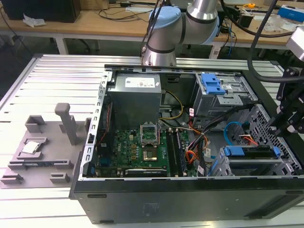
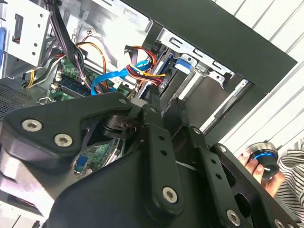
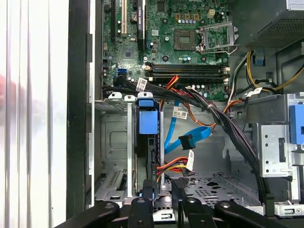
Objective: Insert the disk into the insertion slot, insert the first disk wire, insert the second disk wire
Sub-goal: 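Insert the second disk wire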
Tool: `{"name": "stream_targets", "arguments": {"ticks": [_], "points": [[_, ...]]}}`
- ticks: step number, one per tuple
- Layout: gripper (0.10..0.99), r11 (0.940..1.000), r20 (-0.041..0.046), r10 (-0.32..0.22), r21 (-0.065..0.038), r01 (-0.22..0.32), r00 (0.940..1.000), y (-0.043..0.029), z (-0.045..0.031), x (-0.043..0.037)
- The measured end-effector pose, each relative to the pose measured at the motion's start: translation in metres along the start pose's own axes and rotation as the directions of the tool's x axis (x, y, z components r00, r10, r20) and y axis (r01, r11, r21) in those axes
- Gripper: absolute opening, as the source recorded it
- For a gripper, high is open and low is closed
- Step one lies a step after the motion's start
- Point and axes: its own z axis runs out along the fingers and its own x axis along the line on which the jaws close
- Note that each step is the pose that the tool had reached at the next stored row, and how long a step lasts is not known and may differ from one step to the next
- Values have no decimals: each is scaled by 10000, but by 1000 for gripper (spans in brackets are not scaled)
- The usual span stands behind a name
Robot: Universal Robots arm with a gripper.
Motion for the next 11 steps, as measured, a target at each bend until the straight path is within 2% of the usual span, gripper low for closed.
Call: {"name": "stream_targets", "arguments": {"ticks": [6, 11], "points": [[302, 10000, 4, -1, 6, 1, 10000, 101, 2, -4], [302, 10000, 6, -2, 16, 2, 10000, 117, -30, -43]]}}
